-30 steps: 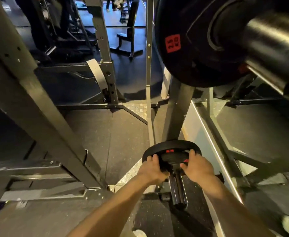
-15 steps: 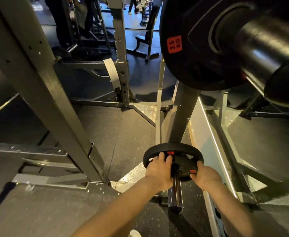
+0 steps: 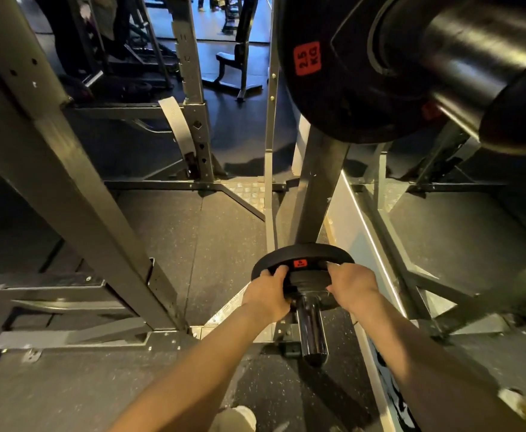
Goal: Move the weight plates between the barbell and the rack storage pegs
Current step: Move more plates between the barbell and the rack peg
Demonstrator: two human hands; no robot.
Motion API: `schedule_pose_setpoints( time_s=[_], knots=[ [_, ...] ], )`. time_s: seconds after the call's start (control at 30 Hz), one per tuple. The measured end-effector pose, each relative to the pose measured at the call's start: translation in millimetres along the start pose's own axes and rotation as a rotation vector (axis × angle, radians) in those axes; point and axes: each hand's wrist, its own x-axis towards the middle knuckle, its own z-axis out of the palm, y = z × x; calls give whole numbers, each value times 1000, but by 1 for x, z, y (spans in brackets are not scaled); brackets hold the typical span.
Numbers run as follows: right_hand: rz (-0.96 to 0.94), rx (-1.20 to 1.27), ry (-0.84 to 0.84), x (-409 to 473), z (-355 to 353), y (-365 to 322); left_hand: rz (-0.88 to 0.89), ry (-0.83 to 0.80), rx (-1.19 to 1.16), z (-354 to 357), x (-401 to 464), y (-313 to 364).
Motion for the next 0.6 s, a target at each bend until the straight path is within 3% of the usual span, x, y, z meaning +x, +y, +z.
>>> schedule_pose_setpoints(
  time_s=[0.1, 0.3, 0.6],
  knots=[
    [14, -44, -12, -5, -7, -3, 16, 25, 146, 5, 1, 0],
    [-75, 260, 10, -22, -12, -3, 139, 69, 486, -2, 20, 5],
    [-80, -65, 29, -16, -28, -40, 46, -79, 311, 1, 29, -19]
  ],
)
